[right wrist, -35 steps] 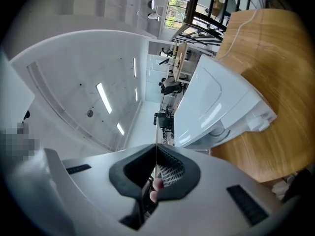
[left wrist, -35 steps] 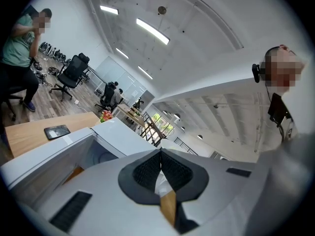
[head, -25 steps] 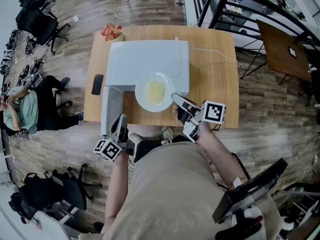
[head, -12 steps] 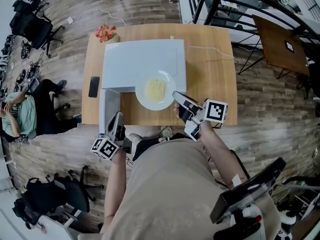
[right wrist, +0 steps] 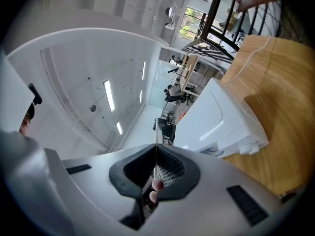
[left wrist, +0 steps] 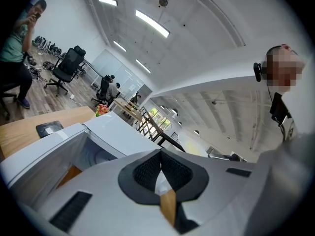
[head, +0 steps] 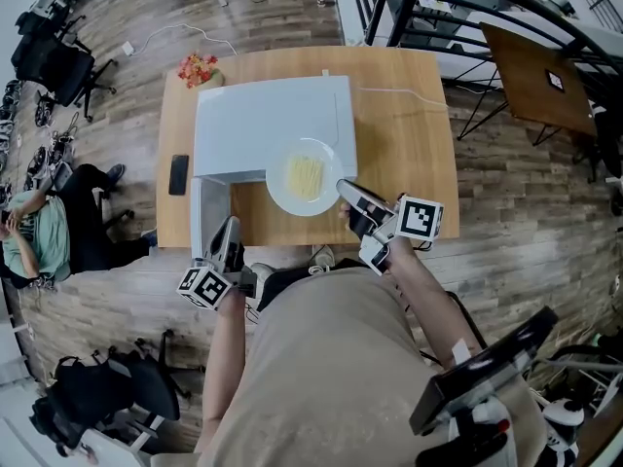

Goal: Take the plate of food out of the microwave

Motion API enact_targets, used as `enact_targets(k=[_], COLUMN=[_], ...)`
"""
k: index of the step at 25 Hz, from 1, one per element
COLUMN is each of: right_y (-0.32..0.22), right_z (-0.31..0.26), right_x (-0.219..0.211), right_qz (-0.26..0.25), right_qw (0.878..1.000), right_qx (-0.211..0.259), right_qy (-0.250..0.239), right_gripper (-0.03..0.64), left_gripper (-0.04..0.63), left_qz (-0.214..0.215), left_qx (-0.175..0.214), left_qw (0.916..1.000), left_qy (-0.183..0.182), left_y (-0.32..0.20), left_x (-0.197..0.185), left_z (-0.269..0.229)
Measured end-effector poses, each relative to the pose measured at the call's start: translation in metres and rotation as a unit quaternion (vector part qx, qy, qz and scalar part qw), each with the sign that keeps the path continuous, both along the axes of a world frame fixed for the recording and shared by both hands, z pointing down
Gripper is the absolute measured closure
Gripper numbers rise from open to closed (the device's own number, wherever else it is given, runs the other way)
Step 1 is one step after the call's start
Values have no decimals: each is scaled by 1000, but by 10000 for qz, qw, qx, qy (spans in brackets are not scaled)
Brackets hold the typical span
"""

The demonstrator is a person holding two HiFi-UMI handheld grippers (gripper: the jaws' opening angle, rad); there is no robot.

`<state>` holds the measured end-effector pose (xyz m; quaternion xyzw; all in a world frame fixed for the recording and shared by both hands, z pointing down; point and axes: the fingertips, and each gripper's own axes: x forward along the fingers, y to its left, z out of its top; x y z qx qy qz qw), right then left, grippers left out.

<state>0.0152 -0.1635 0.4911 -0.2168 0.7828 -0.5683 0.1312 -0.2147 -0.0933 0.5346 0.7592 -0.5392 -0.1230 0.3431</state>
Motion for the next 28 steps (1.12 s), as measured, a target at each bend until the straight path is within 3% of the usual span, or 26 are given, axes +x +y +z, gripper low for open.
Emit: enact_targets(k=[11, 15, 28], right_y=[16, 20, 27], right_z=[24, 45, 77], right_x=[0, 4, -3], right_qz=[100, 175, 7], right_qw=[9997, 9979, 9954], right_qx=[-171, -410, -626], right_qy=[146, 469, 720], right_gripper=[603, 603, 603], left_gripper=[591, 591, 591], left_qz=[90, 116, 203], left_qx=[-154, -235, -383], left_qw=[9998, 9997, 9991], left_qy=[33, 18, 32], left_y=[17, 20, 17], left_x=[-1, -3, 2], left_z=[16, 22, 39])
